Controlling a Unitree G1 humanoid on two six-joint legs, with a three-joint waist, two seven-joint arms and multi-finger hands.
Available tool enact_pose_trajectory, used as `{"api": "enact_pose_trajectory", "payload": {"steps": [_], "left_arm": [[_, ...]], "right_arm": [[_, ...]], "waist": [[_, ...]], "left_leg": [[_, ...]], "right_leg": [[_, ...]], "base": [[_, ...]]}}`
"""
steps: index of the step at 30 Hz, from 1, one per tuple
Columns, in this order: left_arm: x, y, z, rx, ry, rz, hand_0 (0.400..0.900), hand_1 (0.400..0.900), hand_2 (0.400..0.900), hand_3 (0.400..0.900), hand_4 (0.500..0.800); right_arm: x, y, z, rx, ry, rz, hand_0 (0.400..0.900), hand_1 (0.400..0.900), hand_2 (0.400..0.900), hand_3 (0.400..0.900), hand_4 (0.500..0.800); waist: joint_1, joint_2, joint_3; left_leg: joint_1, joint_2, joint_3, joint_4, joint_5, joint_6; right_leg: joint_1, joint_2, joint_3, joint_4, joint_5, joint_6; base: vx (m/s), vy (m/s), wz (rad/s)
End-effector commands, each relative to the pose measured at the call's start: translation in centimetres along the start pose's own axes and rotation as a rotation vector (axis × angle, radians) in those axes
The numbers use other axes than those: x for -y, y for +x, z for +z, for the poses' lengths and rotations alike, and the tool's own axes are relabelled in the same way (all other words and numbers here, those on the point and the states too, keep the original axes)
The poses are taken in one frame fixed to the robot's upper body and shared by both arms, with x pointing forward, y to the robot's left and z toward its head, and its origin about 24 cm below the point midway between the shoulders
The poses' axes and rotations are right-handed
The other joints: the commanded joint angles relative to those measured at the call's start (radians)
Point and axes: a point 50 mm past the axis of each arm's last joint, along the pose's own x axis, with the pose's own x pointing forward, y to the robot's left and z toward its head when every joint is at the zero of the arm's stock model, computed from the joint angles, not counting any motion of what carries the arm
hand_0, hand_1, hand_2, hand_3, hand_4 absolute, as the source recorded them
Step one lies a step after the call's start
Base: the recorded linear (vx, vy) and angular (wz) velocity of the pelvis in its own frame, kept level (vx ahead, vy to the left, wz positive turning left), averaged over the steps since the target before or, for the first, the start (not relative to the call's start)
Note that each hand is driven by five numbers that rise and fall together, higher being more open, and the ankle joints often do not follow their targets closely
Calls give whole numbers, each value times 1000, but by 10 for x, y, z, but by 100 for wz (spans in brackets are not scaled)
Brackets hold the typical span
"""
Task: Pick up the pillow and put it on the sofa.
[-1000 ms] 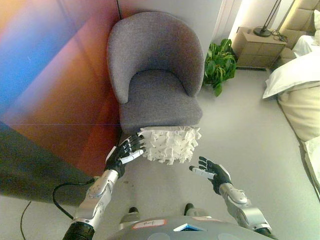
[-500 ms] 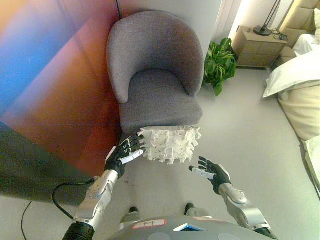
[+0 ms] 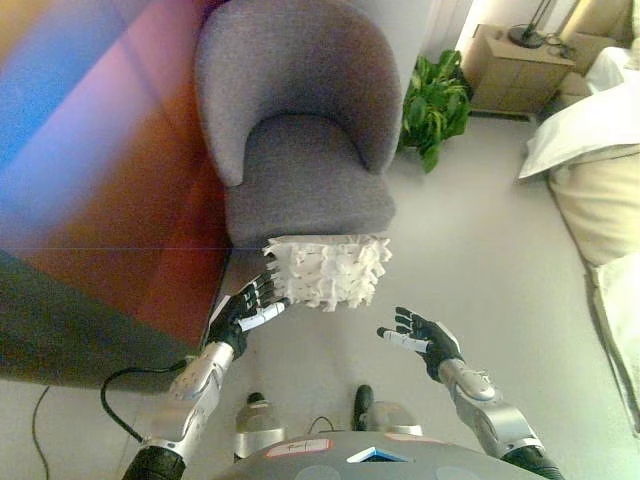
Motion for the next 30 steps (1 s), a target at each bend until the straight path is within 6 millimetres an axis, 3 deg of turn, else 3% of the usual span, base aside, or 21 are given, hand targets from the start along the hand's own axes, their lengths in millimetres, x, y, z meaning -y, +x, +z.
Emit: {"api": "enact_pose_trajectory", "payload": {"steps": [1, 5, 9, 12, 14, 17, 19, 21, 23, 26, 28, 30], "left_arm": [[1, 3, 49, 249, 13, -40, 900, 900, 900, 900, 800], [4, 0, 48, 253, 10, -60, 900, 900, 900, 900, 800], [4, -6, 40, 252, -3, -33, 900, 900, 900, 900, 800], [-3, -6, 41, 250, -18, -9, 900, 900, 900, 900, 800], [-8, -6, 43, 241, -8, -10, 900, 900, 900, 900, 800], [-6, -6, 48, 248, 67, -52, 900, 900, 900, 900, 800], [-8, -4, 51, 242, 79, -62, 900, 900, 900, 900, 800], [-10, -3, 54, 242, 110, -61, 900, 900, 900, 900, 800], [-11, 0, 59, 245, 122, -47, 900, 900, 900, 900, 800], [-11, 3, 69, 256, 130, -68, 900, 900, 900, 900, 800], [-12, 7, 76, 261, 137, -74, 900, 900, 900, 900, 800], [-11, 9, 80, 267, 134, -73, 900, 900, 900, 900, 800]], "right_arm": [[13, -4, 33, 176, -38, -17, 900, 900, 900, 900, 800], [19, -10, 31, 175, -52, -31, 900, 900, 900, 900, 800], [21, -12, 25, 170, -74, -16, 900, 900, 900, 900, 800], [19, -10, 27, 173, -97, 0, 900, 900, 900, 900, 800], [17, -10, 26, 161, -78, 8, 900, 900, 900, 900, 800], [10, -11, 24, 152, -67, 15, 900, 900, 900, 900, 800], [5, -10, 25, 156, -50, 6, 900, 900, 900, 900, 800], [0, -10, 25, 154, -61, -15, 900, 900, 900, 900, 800], [-4, -5, 28, 158, -81, -43, 900, 900, 900, 900, 800], [1, -3, 36, 213, -227, -152, 900, 900, 900, 900, 800], [13, -2, 41, 234, -381, -259, 900, 900, 900, 900, 800], [24, -3, 45, 242, -518, -336, 900, 900, 900, 900, 800]], "waist": [[8, 5, 6], [35, 56, 16], [69, 76, 19], [79, 68, 0], [91, 47, -12], [107, 8, -44], [122, 2, -58], [126, 14, -65], [114, 30, -61], [91, 46, -44], [70, 46, -22], [52, 31, -8]], "left_leg": [[-55, 48, -36, 88, 54, -9], [-77, 41, -17, -253, 164, -45], [-166, 67, 11, -344, 248, -86], [-148, 53, 29, -333, 158, -49], [-168, 9, 13, -268, 91, -4], [-185, -41, 33, -225, 26, 66], [-172, -101, 0, -223, -11, 108], [-134, -134, 2, -218, -48, 128], [-76, -145, 13, -231, -69, 138], [-3, -148, 13, -257, -71, 126], [40, -138, 10, -265, -87, 103], [66, -130, 5, -265, -113, 78]], "right_leg": [[88, 43, -5, -22, -35, -5], [171, 52, 13, -25, -100, 23], [289, 47, 9, -36, -165, 43], [310, 1, 10, 10, -201, 73], [332, -42, 13, 56, -225, 99], [287, -114, 5, 228, -73, 157], [230, -155, 2, 421, 37, 176], [137, -188, -12, 599, 107, 177], [2, -205, -23, 650, 92, 151], [-80, -163, -98, 482, 23, 113], [-129, -192, -116, 323, 73, 119], [-148, -231, -98, 129, 168, 152]], "base": [[310, 126, -8], [391, 197, -22], [503, 167, -37], [513, 219, -43], [540, 242, -33], [414, 214, 3], [446, 264, 10], [436, 265, 3], [345, 144, 14], [313, -63, 36], [315, -233, 54], [335, -329, 54]]}}
